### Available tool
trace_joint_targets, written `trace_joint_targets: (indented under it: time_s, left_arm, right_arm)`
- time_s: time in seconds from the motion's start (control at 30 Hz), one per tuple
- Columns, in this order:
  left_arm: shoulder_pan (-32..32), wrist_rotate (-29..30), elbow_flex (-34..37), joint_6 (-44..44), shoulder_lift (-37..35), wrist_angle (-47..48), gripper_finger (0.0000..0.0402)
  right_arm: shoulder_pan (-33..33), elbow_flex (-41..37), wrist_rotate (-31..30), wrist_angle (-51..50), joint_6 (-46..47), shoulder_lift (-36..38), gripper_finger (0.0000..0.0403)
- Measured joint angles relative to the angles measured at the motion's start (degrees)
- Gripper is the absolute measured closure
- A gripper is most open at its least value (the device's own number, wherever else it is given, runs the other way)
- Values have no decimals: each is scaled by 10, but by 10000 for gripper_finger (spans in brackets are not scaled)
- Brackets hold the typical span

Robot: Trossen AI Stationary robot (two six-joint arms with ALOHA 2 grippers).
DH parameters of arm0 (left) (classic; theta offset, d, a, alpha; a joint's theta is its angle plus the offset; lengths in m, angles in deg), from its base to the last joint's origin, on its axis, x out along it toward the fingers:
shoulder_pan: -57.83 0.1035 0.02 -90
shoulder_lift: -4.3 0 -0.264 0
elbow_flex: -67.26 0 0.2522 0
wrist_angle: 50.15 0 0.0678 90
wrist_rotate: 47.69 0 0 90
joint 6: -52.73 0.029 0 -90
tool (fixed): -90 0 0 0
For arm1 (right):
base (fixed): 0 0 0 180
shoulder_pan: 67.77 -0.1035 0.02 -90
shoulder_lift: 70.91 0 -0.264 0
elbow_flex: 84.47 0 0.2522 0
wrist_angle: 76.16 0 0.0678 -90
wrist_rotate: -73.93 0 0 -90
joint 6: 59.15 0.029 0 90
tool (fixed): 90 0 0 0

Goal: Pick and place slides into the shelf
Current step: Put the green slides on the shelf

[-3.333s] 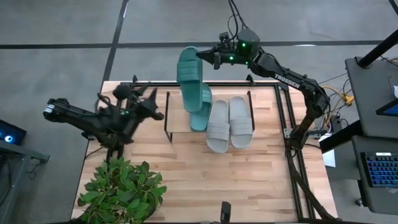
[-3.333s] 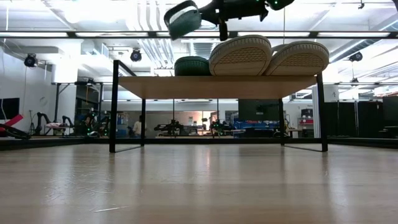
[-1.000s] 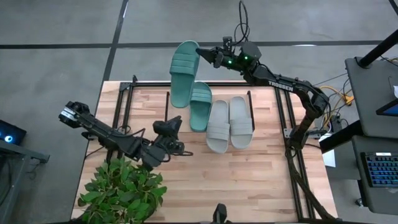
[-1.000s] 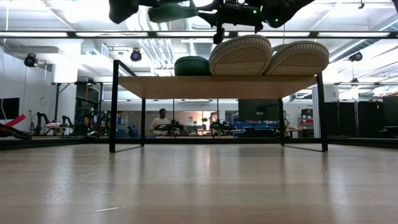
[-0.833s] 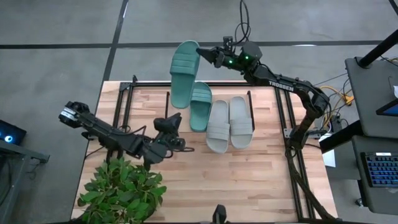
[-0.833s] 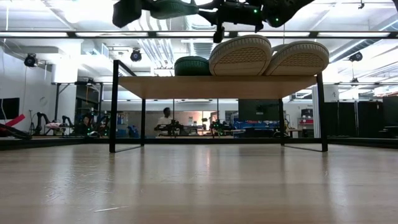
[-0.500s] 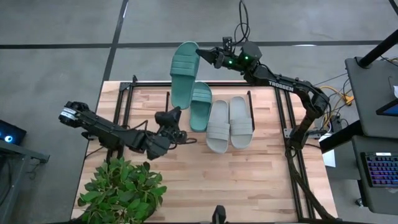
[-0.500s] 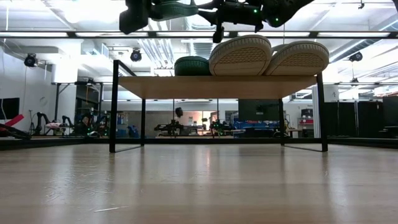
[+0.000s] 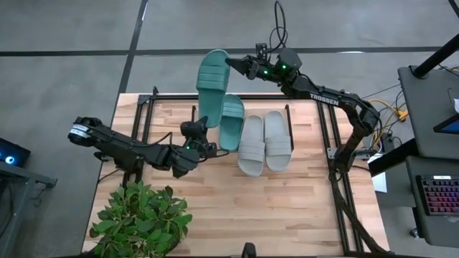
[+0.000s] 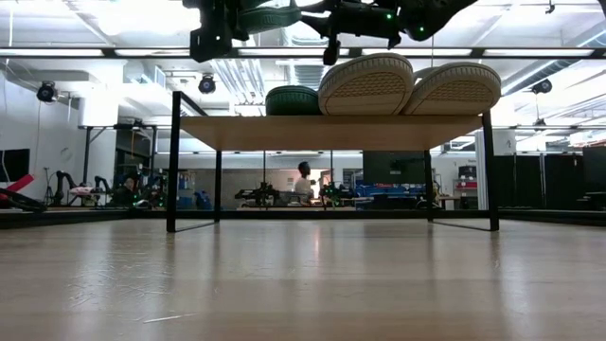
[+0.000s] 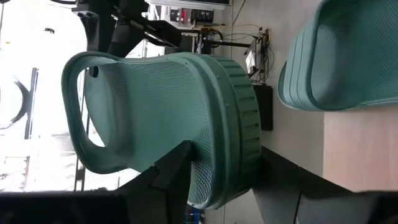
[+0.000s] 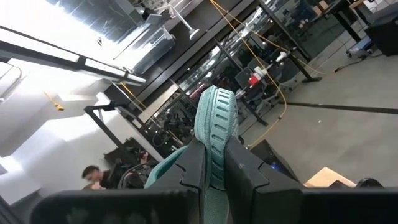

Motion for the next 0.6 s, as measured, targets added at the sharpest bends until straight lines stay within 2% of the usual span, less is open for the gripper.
trace_joint_targets:
  time_s: [0.37, 0.57, 0.6]
  left_arm:
    - [1, -3, -5, 0, 0, 0, 272]
    - [1, -7, -6, 0, -2, 0, 352]
    - [1, -10, -6, 0, -3, 0, 355]
  right_arm:
    - [-13, 0, 9, -2, 0, 0, 375]
    - [-13, 0, 25, -4, 0, 0, 379]
    - [-13, 0, 28, -4, 0, 0, 379]
